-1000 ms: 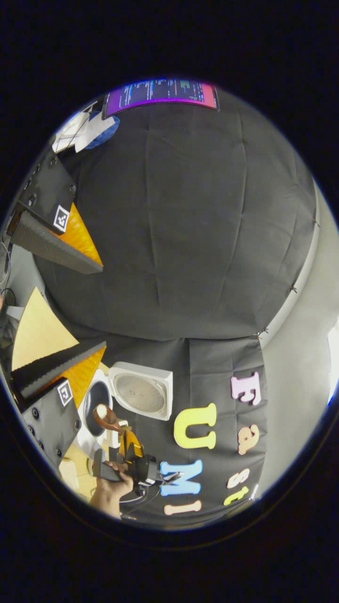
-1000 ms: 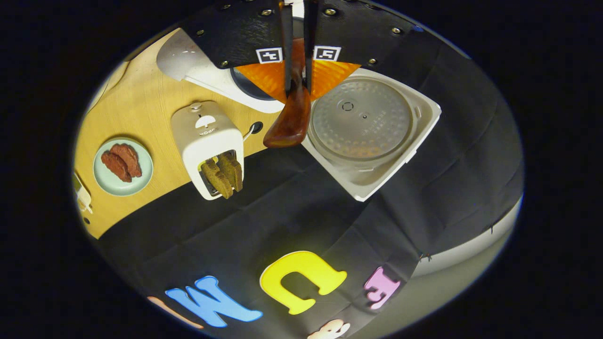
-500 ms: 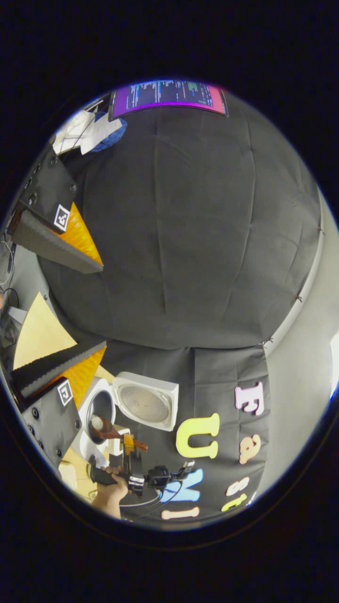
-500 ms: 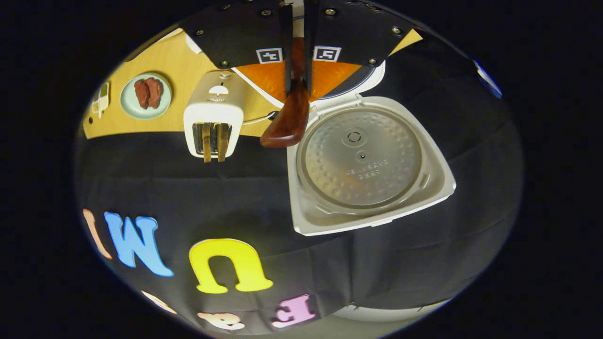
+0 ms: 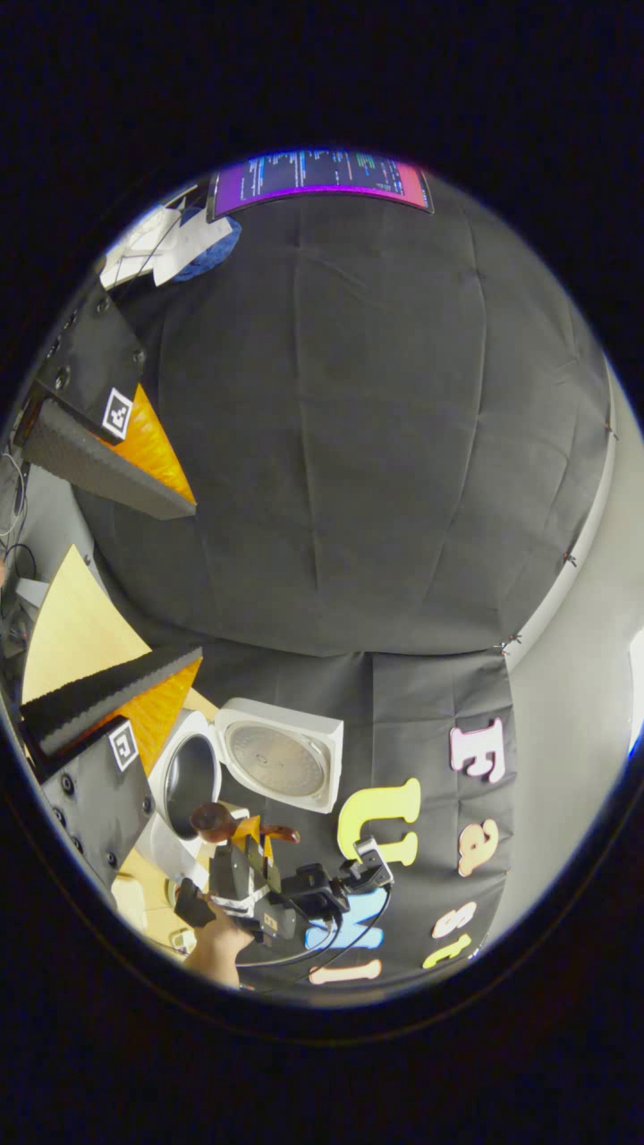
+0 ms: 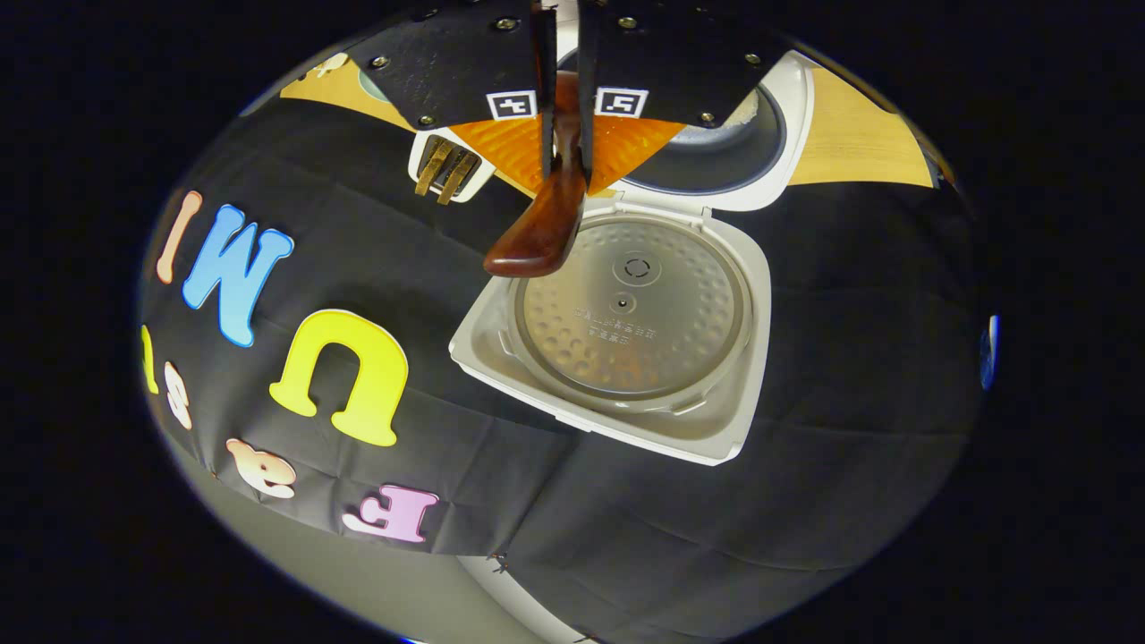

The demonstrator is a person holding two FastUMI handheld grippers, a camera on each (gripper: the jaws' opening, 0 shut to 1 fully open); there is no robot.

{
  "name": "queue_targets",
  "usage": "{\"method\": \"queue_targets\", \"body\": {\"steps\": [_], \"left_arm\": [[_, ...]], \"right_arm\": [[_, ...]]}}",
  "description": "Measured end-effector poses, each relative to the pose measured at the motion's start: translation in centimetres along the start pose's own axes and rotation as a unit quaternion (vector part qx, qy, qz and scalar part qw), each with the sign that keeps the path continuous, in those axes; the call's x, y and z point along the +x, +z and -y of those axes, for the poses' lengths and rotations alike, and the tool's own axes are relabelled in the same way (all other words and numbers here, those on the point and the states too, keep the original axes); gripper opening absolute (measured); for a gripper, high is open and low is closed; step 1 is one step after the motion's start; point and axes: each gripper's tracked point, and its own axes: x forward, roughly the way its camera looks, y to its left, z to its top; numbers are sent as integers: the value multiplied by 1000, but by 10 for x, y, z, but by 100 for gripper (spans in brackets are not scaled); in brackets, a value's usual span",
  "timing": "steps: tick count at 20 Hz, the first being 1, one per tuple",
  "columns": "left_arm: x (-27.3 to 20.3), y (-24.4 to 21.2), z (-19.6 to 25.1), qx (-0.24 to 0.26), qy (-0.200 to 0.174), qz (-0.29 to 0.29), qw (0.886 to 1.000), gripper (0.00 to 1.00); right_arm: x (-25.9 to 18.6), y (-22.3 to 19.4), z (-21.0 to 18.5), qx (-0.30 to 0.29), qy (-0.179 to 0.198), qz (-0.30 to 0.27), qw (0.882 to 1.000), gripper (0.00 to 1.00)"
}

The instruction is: Close the left gripper, press the button to open the rice cooker; take a wooden spoon from the chopstick holder with the right hand, scoop a spoonful of rice and pour it into the rice cooker, then put the wooden spoon back into the chopstick holder.

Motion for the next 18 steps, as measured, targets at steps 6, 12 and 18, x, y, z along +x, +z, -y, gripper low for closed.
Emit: {"method": "queue_targets", "body": {"steps": [6,12,18], "left_arm": [[1,1,5,0,-13,4,1000,98],[3,11,26,4,-35,12,999,98],[-2,25,57,6,-59,22,998,98]], "right_arm": [[-11,8,11,95,26,-7,995,10],[-29,30,32,309,70,-4,948,10],[-59,28,76,439,75,14,895,9]]}}
